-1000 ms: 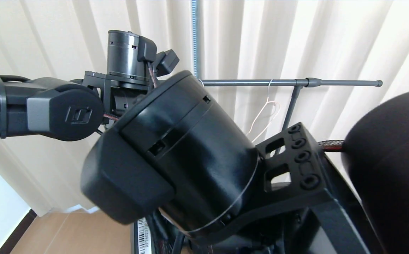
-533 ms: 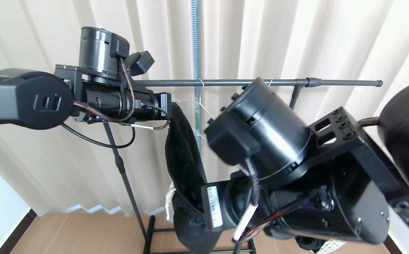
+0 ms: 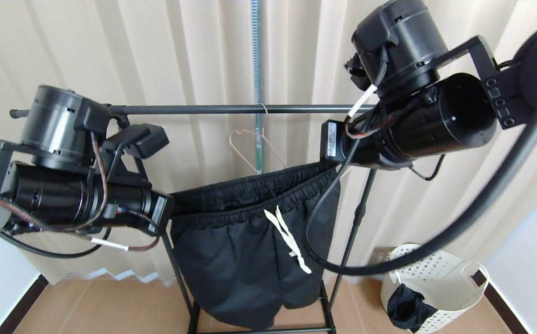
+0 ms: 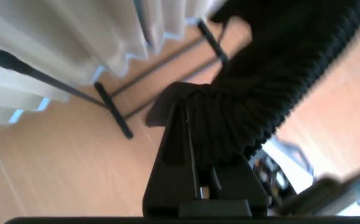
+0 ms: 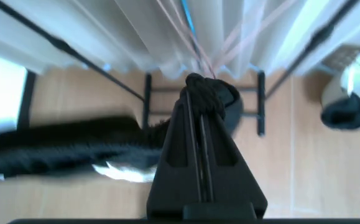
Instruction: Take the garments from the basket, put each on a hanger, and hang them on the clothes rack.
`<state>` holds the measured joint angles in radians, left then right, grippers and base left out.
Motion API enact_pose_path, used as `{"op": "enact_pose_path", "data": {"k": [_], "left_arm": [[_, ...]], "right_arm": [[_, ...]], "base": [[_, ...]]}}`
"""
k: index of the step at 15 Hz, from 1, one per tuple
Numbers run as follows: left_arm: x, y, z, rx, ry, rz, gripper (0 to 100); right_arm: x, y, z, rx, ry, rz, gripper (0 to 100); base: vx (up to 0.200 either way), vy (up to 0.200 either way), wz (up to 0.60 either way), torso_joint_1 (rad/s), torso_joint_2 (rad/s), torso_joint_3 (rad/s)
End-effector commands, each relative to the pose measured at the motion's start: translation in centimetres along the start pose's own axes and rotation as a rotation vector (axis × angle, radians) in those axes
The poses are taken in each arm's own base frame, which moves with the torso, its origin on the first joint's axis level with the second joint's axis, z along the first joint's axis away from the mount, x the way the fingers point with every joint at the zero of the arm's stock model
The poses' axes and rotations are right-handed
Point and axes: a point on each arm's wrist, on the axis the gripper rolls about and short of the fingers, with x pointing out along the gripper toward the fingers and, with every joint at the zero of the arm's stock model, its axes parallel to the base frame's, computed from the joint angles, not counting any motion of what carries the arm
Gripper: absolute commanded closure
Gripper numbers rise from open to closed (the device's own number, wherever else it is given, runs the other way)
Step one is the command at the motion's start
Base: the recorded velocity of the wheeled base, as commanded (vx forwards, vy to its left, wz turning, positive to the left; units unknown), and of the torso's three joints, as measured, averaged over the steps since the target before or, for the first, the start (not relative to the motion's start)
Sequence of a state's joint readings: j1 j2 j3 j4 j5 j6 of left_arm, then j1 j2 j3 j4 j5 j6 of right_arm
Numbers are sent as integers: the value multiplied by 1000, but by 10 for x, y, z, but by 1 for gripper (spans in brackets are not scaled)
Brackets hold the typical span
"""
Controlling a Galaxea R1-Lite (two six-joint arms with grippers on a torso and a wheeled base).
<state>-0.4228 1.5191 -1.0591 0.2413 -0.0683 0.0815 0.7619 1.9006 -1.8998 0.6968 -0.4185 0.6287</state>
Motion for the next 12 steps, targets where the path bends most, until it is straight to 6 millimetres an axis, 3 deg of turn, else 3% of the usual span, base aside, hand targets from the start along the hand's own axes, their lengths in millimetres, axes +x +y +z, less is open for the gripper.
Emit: {"op": "enact_pose_path", "data": {"k": [1, 5, 10, 12], "left_arm": [[-12, -43, -35, 110, 68, -59, 100], [-12, -97, -33, 18, 83, -208, 100], [-8, -101, -24, -83, 81, -210, 100], [-3, -88, -27, -112, 90, -135, 100]], "right_arm": [[35, 26, 0, -10, -47, 45, 100], [43, 53, -20, -50, -35, 102, 100], [39, 52, -18, -43, -38, 106, 100], [33, 42, -10, -12, -52, 91, 100]], "base": [[0, 0, 0, 0, 0, 0], [0, 0, 0, 0, 0, 0], [0, 0, 0, 0, 0, 0], [0, 0, 0, 0, 0, 0]]}}
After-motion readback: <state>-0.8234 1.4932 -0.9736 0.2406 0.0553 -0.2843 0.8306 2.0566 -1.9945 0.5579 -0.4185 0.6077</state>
